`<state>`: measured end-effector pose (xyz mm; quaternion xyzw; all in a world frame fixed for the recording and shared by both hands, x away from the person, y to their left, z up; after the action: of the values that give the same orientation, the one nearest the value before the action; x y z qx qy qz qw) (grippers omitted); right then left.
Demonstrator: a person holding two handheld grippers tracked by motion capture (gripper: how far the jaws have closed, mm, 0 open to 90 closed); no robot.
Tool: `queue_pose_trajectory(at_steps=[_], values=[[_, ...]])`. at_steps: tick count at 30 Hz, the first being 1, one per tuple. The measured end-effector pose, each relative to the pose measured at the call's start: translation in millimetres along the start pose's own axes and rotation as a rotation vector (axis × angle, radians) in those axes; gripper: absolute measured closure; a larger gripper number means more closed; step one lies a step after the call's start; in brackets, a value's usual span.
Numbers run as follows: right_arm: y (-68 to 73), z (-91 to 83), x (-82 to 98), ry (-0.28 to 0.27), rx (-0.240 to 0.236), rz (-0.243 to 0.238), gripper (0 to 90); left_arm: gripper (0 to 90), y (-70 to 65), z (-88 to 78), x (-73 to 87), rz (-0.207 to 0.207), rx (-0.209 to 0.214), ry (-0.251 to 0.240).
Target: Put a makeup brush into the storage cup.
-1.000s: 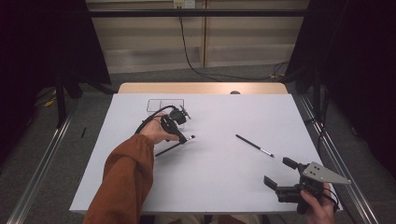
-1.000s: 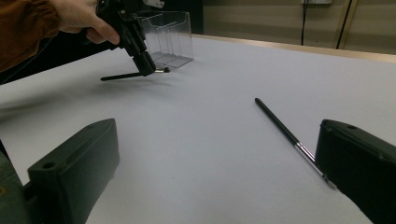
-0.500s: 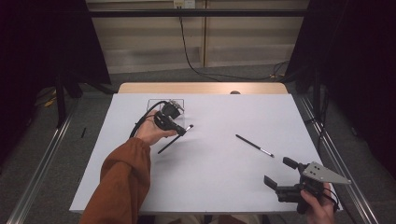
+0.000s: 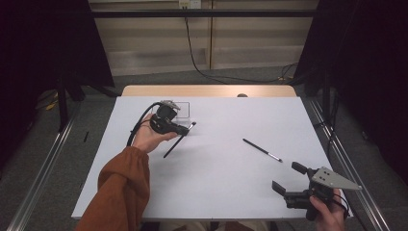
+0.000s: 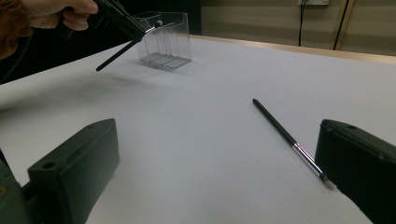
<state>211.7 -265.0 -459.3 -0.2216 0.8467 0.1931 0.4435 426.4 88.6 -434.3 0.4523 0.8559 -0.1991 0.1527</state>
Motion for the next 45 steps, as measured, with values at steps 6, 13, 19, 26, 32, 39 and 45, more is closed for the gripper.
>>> queue_pose_trajectory(at_steps=[6,13,19,26,32,39,45], values=[[0.2,-0.4,0.2,0.001,-0.001,-0.004,0.0,84.1,-0.5,-4.9,1.9,-0.017,-0.01,-0.038],[0.8,-0.3,-0.1,-0.001,0.0,-0.003,0.0,84.1,0.9,-9.4,6.0,-0.045,-0.016,-0.096],[1.8,0.4,-0.3,0.002,-0.003,-0.013,0.0,84.1,-2.3,-14.8,8.3,-0.063,-0.016,-0.175],[1.1,0.2,-0.5,-0.002,-0.001,-0.005,0.0,84.0,-3.9,-22.0,10.8,-0.074,-0.021,-0.241],[1.0,0.1,-0.5,-0.003,0.0,-0.005,0.0,84.0,-3.9,-25.9,15.4,-0.052,-0.045,-0.309],[0.9,0.2,-1.0,-0.005,0.001,-0.005,0.0,84.0,-3.5,-34.2,16.7,-0.053,-0.052,-0.366],[1.0,0.1,-0.9,-0.005,0.0,-0.004,0.0,84.0,-3.8,-43.0,17.6,-0.05,-0.08,-0.411]])
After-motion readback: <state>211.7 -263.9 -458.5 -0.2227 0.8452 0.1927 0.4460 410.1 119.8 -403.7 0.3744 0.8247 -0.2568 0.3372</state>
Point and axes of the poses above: each handheld gripper's, and its own axes: z roughly forward along the jaws, x roughly out of its underside, y roughly to its left, the point moved 5 cm from there along z, roughly forward along the jaws, and after that the axes turned 15 degrees about y, right-handed, at the moved point
